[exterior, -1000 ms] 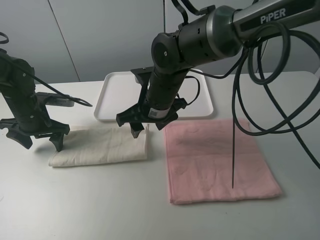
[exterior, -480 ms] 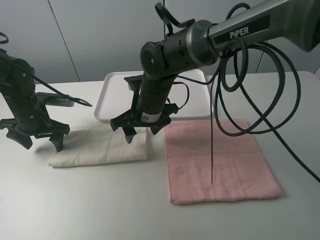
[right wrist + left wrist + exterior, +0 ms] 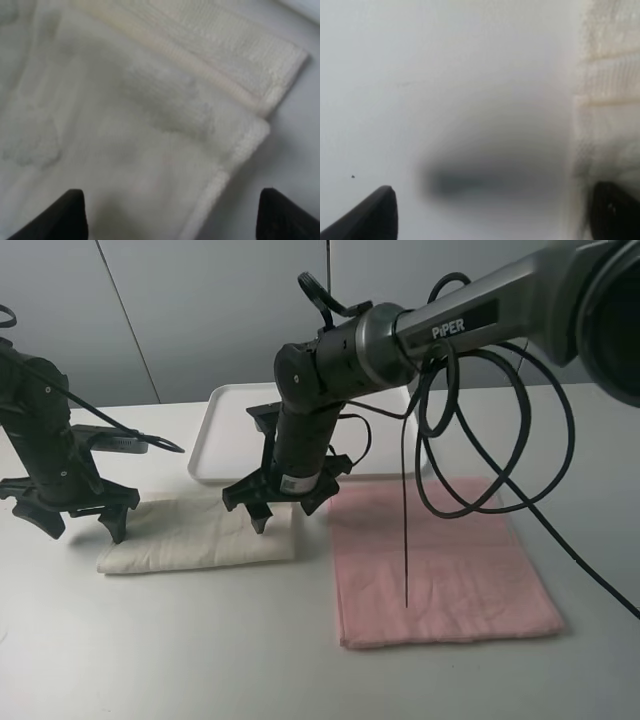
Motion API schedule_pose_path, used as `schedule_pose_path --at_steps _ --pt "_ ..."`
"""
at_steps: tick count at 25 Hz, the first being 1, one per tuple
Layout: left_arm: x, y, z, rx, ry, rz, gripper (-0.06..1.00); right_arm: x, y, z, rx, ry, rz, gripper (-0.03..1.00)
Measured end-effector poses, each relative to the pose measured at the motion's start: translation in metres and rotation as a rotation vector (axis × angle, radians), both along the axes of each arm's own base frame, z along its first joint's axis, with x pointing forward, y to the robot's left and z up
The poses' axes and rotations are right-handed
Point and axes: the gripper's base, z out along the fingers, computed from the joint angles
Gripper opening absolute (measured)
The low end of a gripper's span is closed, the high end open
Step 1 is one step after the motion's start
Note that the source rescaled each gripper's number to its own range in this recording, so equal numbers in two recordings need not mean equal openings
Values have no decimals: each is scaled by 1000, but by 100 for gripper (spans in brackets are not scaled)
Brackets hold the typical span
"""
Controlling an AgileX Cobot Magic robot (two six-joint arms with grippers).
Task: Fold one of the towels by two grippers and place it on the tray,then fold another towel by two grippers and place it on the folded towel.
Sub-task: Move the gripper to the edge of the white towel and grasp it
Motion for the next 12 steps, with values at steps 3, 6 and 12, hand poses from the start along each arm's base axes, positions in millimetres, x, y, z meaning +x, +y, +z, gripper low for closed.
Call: schedule_pose_path --at_steps 3,6,12 --pt "0 0 0 0 0 0 99 4 4 1 -4 -1 7 75" --pt "0 0 0 0 0 0 99 7 5 0 -27 -3 14 75" --pt "0 0 0 0 0 0 99 10 2 -9 -84 4 14 75"
